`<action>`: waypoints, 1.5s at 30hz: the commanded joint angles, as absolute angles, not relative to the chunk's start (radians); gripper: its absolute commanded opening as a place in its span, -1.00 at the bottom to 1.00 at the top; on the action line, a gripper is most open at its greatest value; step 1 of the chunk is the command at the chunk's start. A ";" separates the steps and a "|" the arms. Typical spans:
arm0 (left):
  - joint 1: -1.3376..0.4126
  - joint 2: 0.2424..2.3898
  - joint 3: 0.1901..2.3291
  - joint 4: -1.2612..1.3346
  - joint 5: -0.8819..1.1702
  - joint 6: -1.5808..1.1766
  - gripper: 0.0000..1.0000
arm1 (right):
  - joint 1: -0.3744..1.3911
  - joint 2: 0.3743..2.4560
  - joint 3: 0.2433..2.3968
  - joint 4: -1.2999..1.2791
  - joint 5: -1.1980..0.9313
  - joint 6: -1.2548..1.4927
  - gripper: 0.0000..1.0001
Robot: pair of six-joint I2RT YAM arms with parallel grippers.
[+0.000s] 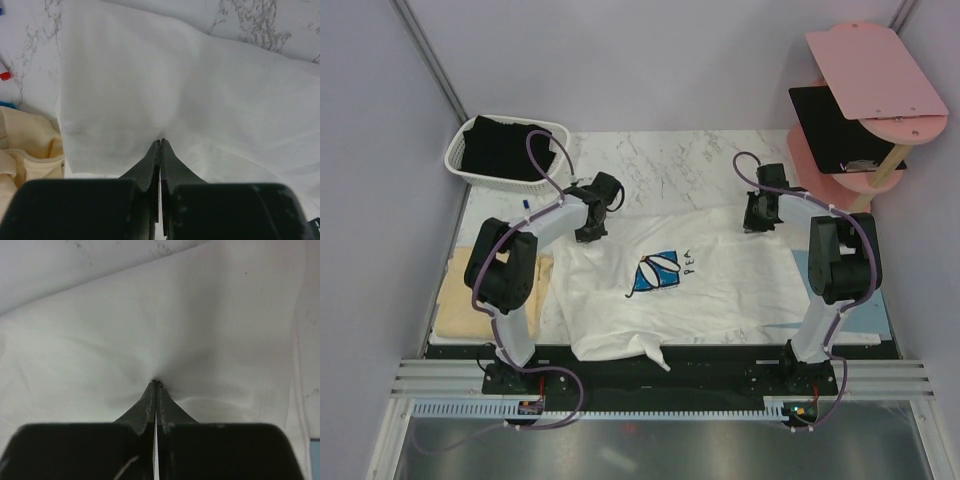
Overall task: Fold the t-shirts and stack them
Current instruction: Fold the flattened tshirt in 1/3 of the way
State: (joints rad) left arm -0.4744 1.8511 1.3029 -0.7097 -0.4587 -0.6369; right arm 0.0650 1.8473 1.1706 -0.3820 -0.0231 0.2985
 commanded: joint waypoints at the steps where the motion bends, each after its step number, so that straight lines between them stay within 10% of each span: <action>1: -0.466 1.882 1.353 -0.732 -0.417 -0.565 -0.96 | 0.118 1.905 1.255 -0.417 0.061 0.265 -1.00; 15: -0.394 2.131 1.574 -0.851 -0.316 -0.548 -0.96 | 0.147 2.086 1.400 -0.486 0.153 0.273 -1.00; 31: -0.325 2.650 2.545 -1.115 -0.219 -0.497 -0.96 | 0.146 2.264 1.655 -0.502 0.189 0.293 -1.00; 45: -0.276 2.439 2.435 -0.920 -0.147 -0.442 -0.96 | 0.132 2.182 1.646 -0.496 0.247 0.268 -1.00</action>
State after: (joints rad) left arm -0.2581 2.6221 2.5011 -1.0000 -0.1722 -0.5011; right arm 0.1417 2.2524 1.7359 -0.4316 0.2024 0.2829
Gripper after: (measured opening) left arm 0.026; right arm 0.007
